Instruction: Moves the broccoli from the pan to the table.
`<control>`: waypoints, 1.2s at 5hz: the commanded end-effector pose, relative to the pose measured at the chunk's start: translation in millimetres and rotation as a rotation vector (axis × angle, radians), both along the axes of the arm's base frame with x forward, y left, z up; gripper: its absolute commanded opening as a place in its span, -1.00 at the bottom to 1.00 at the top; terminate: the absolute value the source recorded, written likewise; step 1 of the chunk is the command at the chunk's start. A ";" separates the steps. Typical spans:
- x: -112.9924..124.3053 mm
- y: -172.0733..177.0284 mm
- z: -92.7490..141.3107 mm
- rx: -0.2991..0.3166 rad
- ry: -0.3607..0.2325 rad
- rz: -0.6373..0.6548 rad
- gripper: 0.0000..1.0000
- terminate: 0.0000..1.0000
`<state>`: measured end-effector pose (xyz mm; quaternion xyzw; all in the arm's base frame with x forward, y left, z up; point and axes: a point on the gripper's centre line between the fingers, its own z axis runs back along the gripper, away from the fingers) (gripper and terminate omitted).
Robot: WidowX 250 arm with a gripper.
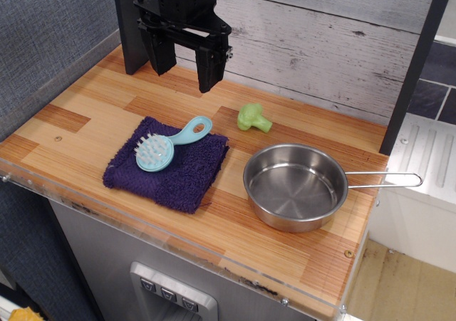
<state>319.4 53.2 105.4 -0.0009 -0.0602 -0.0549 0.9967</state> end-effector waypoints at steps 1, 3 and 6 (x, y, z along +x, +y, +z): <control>-14.9 -4.0 16.5 0.008 -0.057 0.005 1.00 -1.00; -14.9 -4.0 16.5 0.008 -0.057 0.005 1.00 -1.00; -14.9 -4.0 16.5 0.008 -0.057 0.005 1.00 1.00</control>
